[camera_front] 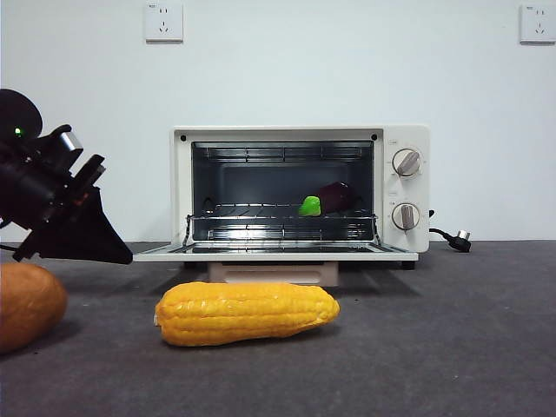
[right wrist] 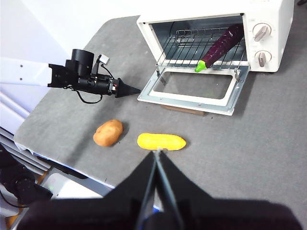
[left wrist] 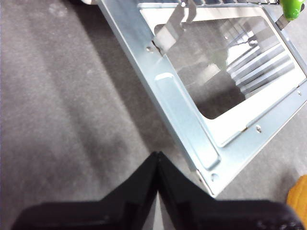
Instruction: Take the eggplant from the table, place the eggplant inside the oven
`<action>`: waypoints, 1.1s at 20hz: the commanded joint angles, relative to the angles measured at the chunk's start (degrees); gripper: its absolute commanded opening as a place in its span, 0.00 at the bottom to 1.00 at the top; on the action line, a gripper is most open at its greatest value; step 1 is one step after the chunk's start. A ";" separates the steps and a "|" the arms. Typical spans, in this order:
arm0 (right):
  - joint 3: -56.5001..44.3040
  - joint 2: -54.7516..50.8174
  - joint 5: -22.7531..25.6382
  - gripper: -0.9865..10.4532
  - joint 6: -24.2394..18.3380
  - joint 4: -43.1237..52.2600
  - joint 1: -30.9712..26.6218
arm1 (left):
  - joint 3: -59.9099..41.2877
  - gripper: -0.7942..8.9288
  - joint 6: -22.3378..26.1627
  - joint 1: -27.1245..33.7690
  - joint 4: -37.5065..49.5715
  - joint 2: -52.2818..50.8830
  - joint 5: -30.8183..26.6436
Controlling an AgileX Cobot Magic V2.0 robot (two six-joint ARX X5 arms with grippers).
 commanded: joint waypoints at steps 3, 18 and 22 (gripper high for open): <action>0.00 -0.33 -0.02 0.08 0.61 -1.36 0.09 | -0.35 0.07 -0.72 -0.42 1.92 2.75 1.51; -0.02 -0.33 0.00 0.08 0.57 -1.36 0.09 | -0.35 0.07 -4.48 -2.03 7.67 6.38 9.07; -0.07 -0.33 0.00 0.08 0.57 -1.36 0.09 | -0.33 0.07 -6.43 -2.08 9.97 6.38 11.80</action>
